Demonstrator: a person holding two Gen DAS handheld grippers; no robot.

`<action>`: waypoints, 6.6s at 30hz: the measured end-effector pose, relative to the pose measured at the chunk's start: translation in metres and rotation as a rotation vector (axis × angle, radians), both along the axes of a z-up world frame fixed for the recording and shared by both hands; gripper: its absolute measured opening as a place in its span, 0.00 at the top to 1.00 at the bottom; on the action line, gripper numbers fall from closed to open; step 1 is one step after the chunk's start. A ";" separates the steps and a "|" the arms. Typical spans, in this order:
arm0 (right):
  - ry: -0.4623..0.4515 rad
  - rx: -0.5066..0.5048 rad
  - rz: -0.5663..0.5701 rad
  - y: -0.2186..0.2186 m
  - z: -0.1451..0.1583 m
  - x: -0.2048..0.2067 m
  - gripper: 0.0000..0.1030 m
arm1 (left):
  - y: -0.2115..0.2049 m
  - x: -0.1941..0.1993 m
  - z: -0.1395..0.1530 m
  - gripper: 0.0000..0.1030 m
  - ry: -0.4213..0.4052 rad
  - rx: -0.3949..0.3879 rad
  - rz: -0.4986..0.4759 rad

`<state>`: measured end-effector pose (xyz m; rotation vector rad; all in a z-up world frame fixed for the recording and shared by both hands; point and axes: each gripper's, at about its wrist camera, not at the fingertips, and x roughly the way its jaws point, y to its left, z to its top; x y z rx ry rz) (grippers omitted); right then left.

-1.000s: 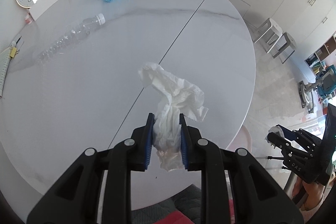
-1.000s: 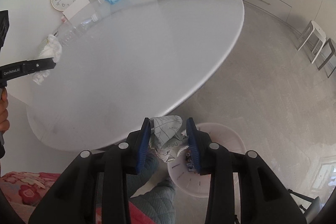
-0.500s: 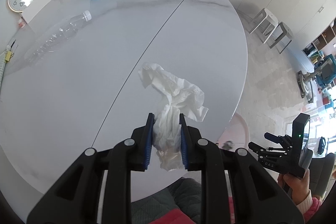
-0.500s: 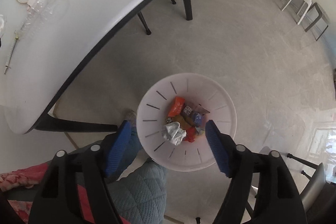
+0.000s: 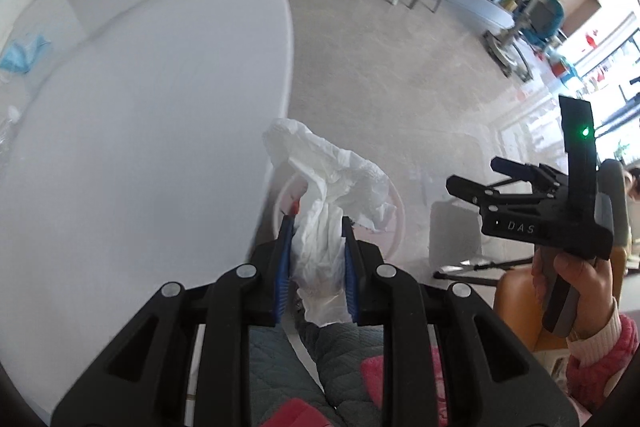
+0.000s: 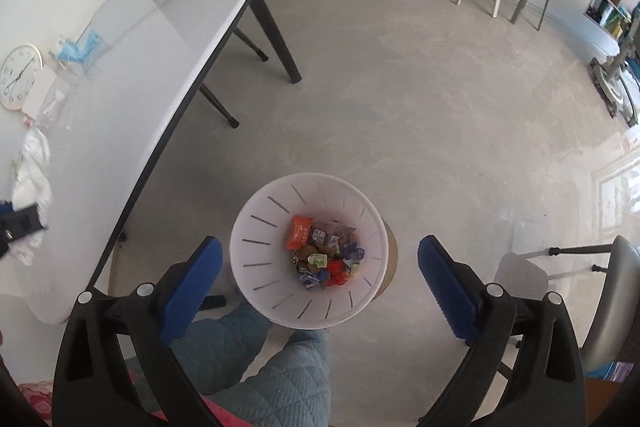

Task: Collect trash
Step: 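Carry both items over the wastebasket and open both tools, then move both tools back over the table toward the mask and bottle, then grasp the blue face mask with the right tool, then grasp the clear plastic bottle with the left tool while the right tool holds the mask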

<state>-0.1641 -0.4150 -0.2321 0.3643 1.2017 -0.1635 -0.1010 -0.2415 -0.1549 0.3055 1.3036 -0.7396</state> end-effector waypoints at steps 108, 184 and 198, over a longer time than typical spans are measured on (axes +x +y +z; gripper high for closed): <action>-0.215 0.031 0.859 0.443 0.077 0.528 0.02 | 0.381 0.284 0.031 0.08 -0.125 0.127 0.903; -0.137 0.310 0.268 0.389 0.128 0.253 0.82 | 0.374 0.306 -0.044 0.26 0.057 0.060 -0.482; -0.122 0.291 0.246 0.406 0.123 0.223 0.82 | 0.403 0.302 -0.042 0.36 0.001 0.048 -0.217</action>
